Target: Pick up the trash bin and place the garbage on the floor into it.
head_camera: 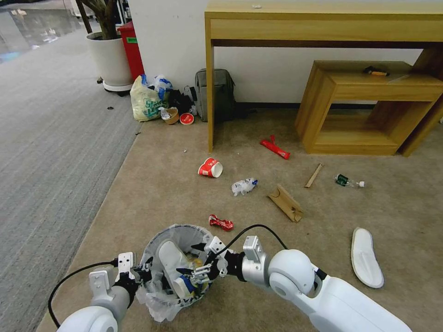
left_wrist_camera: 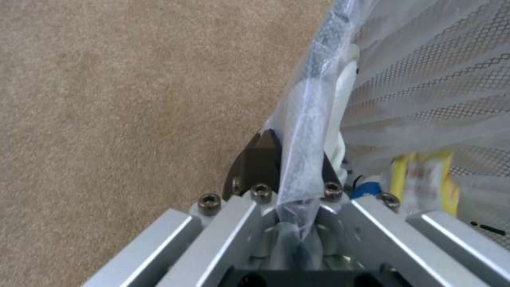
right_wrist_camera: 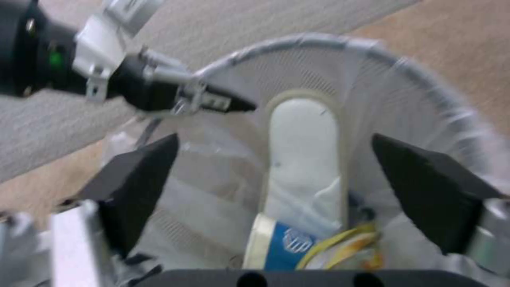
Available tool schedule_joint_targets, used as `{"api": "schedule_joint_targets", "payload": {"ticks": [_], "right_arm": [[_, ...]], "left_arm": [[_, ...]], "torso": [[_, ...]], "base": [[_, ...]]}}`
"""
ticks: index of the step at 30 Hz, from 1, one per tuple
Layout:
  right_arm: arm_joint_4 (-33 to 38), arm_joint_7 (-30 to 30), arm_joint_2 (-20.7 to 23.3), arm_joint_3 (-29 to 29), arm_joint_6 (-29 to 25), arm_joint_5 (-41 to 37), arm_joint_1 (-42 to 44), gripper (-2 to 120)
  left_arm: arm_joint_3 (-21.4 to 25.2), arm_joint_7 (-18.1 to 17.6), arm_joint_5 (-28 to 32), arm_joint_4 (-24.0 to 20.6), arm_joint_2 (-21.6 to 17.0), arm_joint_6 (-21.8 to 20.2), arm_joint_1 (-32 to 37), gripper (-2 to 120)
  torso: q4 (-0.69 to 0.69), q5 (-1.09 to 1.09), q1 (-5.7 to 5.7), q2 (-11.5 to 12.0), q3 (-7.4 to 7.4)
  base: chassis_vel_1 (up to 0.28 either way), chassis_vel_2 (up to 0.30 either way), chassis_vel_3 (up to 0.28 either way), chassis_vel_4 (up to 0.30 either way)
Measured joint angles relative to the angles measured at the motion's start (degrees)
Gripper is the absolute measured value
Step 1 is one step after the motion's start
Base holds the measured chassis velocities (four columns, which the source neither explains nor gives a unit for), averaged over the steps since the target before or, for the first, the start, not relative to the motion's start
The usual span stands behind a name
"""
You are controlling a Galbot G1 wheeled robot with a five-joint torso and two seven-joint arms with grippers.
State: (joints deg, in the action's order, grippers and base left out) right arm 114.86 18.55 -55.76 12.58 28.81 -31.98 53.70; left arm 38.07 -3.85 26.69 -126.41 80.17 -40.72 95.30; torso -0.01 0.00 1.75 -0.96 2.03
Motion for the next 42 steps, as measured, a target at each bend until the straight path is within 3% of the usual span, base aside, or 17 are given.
{"api": "schedule_joint_targets", "payload": {"ticks": [8, 10, 19, 26, 28, 42], "right_arm": [[-0.54, -6.92, -1.58, -8.72, -6.46, 1.17, 5.09, 100], [-1.71, -8.80, -2.86, -13.11, -8.83, 3.26, 8.28, 100], [-4.62, -8.51, -8.86, -32.03, -18.77, 17.59, 21.72, 100], [-3.27, -8.15, -12.69, -40.59, -23.49, 21.66, 29.39, 100], [-0.88, -8.15, -16.73, -46.57, -28.36, 24.02, 36.13, 100], [-0.25, -8.06, -19.87, -49.92, -30.96, 24.74, 38.32, 100]], "left_arm": [[0.31, 0.30, 0.09, -0.02, 0.01, 0.40, 0.25, 0], [0.30, 0.48, 0.11, -0.02, 0.07, 0.48, 0.23, 0], [0.58, 1.14, 0.25, 0.04, 0.02, 1.09, 0.45, 0], [1.22, 1.70, 0.33, 0.54, -0.05, 1.63, 0.63, 0], [1.38, 2.24, 0.45, 1.23, -0.05, 2.04, 0.81, 0], [1.19, 2.80, 0.42, 0.72, -0.12, 2.29, 1.05, 0]], "torso": [[-0.01, 0.00, 0.00, 0.00, 0.00], [0.01, 0.00, 0.00, 0.00, 0.00], [-0.01, 0.01, 0.00, 0.00, 0.00], [-0.01, 0.01, 0.00, 0.00, -0.01], [-0.02, -0.01, 0.00, 0.00, -0.01], [0.00, 0.00, 0.00, 0.00, 0.00]], "base": [[0.000, 0.000, 0.000, 0.000], [0.000, 0.000, 0.000, 0.000], [0.000, 0.000, 0.000, 0.000], [0.000, 0.000, 0.000, 0.000], [0.000, 0.000, 0.000, 0.000], [0.000, 0.000, 0.000, 0.000]]}}
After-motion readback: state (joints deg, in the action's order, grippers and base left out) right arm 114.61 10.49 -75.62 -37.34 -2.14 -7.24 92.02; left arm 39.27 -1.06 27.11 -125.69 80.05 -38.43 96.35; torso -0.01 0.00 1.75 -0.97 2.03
